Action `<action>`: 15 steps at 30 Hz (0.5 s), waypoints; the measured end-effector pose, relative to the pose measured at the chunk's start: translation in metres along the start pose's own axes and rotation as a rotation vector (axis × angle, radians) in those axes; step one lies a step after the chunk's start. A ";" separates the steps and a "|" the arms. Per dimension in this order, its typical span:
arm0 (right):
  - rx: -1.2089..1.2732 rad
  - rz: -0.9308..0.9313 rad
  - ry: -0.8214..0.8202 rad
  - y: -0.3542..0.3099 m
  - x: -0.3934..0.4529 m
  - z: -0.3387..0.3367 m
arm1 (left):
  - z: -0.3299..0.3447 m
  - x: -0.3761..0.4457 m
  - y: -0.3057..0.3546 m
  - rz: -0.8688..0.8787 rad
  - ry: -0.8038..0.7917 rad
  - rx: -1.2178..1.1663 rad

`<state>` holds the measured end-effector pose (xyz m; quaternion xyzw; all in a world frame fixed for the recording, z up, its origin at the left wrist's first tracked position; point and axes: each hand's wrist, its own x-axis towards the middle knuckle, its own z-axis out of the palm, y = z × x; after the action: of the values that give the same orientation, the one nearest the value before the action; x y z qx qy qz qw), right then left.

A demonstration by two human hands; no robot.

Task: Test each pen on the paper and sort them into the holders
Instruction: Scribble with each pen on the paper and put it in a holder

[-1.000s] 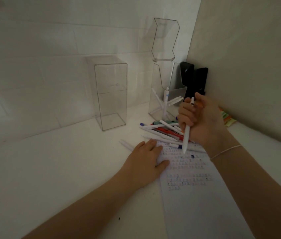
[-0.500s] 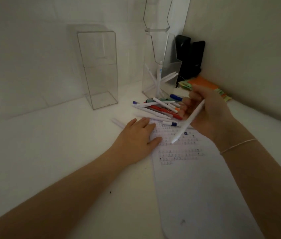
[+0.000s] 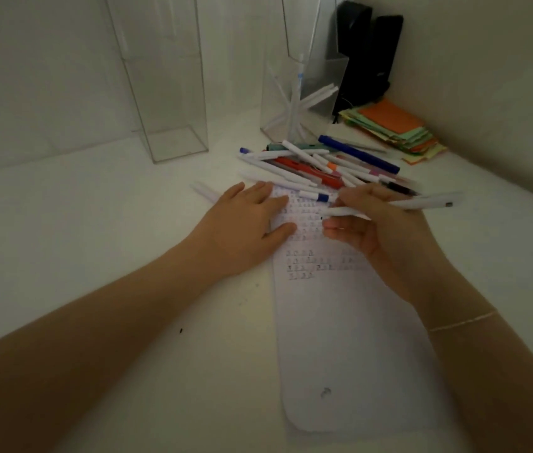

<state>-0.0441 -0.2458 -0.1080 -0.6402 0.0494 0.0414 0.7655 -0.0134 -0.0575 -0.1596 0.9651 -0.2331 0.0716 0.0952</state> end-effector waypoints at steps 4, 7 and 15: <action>-0.324 -0.055 0.026 0.017 0.002 0.003 | 0.001 0.001 0.000 0.001 0.030 0.023; -0.398 -0.139 0.085 0.026 -0.002 0.005 | 0.001 0.000 0.000 -0.007 0.040 0.037; -0.613 -0.263 0.172 0.035 -0.006 0.009 | 0.002 0.001 0.000 -0.018 0.040 0.045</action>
<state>-0.0544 -0.2309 -0.1397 -0.8425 0.0160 -0.0986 0.5293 -0.0125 -0.0579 -0.1619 0.9675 -0.2208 0.0954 0.0786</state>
